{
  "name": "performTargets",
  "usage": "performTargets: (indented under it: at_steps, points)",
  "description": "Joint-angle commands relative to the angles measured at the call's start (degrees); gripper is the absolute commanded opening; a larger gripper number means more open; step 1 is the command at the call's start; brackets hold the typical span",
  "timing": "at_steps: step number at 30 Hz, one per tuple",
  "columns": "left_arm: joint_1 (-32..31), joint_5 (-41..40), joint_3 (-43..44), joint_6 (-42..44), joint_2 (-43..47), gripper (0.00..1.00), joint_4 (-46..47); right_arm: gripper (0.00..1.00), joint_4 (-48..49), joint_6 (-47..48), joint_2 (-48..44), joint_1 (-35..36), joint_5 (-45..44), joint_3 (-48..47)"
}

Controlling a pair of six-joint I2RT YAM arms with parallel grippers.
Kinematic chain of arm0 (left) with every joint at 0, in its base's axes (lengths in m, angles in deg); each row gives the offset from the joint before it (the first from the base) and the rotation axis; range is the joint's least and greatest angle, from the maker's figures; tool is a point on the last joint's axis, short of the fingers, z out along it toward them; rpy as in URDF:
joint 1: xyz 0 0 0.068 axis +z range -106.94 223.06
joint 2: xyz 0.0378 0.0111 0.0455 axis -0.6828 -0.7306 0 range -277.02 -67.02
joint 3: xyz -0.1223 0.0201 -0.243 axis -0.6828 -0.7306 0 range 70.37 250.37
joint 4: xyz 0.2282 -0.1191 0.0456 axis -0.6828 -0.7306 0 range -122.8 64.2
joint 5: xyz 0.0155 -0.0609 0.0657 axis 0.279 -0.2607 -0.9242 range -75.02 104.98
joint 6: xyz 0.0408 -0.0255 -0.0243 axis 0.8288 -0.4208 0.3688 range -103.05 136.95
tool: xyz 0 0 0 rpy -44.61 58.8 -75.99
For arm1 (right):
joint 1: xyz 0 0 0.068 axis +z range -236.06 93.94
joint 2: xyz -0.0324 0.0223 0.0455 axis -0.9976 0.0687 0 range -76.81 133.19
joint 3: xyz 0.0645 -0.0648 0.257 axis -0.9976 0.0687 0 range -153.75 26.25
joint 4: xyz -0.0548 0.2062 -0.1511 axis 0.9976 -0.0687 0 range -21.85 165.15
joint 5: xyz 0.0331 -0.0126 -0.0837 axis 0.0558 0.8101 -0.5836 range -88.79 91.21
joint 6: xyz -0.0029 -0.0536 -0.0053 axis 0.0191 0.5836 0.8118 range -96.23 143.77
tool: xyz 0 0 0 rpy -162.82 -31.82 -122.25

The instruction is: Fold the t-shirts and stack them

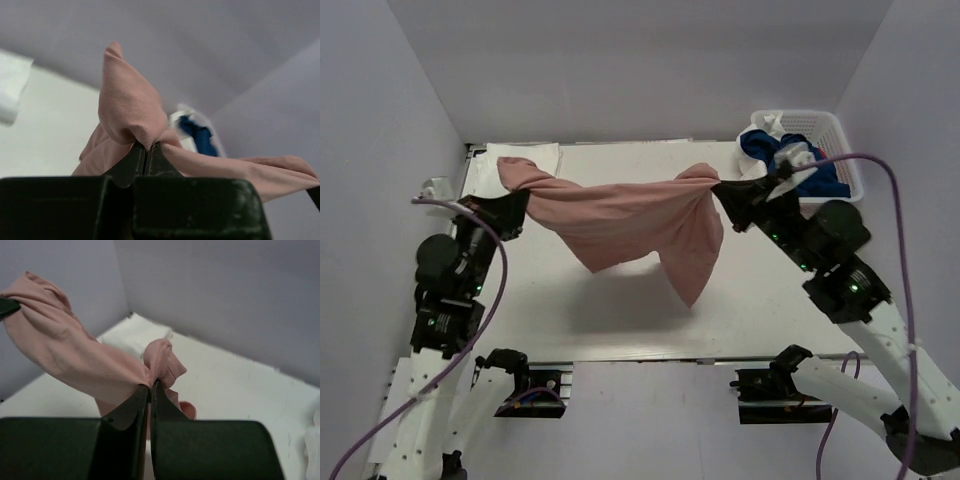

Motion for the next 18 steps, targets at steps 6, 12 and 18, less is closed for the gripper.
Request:
performTargets:
  at_steps: [6,12,18]
  points:
    - [0.8,8.4,15.1,3.2,6.6,0.00,3.9,0.00,-1.2,5.0,-7.0,-0.2,5.9,-13.8]
    - [0.8,8.8,23.0,3.6,1.6,0.00,0.0,0.00,-4.9,2.9,-4.2,-0.3,-0.9,-21.0]
    - [0.8,-1.5,19.7,-0.8,-12.5,0.00,-6.7,0.00,-4.2,5.1,6.9,-0.6,-19.8,-13.8]
